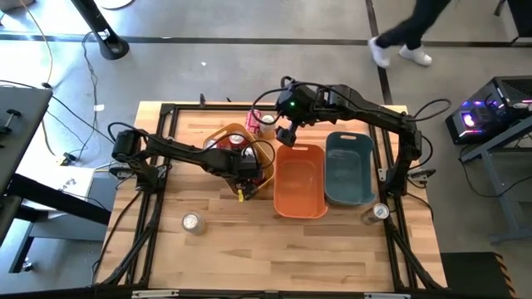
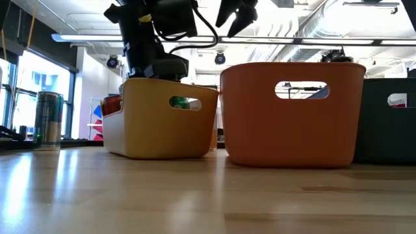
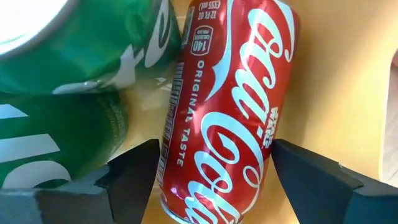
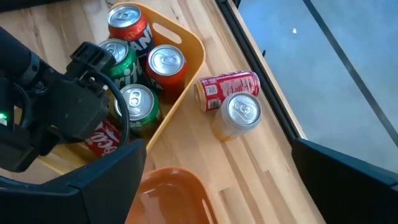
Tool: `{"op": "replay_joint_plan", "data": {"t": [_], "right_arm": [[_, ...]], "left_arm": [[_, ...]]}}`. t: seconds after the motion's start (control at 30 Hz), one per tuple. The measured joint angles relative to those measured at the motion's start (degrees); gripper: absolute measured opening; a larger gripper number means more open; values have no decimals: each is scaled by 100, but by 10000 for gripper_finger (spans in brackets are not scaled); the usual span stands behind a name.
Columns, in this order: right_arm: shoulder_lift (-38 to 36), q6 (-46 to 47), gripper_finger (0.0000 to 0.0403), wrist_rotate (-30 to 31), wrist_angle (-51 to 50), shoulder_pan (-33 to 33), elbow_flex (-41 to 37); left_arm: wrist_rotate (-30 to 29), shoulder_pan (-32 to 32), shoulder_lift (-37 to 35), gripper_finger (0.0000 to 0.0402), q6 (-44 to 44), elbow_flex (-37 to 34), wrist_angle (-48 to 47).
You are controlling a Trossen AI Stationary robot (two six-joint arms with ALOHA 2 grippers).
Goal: Sort soda cans
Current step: Put the right red-white soda can into the yellow bin
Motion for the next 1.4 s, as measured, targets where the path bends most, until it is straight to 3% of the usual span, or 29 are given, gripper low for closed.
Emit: {"op": "replay_joint_plan", "data": {"t": [0.5, 0.63, 0.77, 0.97, 1.2, 1.4], "right_arm": [[-4, -606, 399, 44, 445, -34, 2], [-3, -658, 399, -588, 430, -39, 2], [209, -823, 399, -1426, 450, 91, 13], [868, -1323, 399, -1654, 982, 494, 9], [1622, -1561, 399, -1656, 1466, 507, 7], [2233, -1725, 399, -1623, 1680, 363, 7]], "left_arm": [[-80, 18, -1709, 305, -61, 170, -371], [-148, -35, -2440, 305, 21, 200, -497], [-865, -354, -3200, 305, 317, 186, -782], [-1928, -984, -4079, 305, 153, -328, -832], [-2288, -1544, -4426, 305, -950, -967, -724], [-2408, -1943, -4428, 305, -1294, -1128, -386]]}}
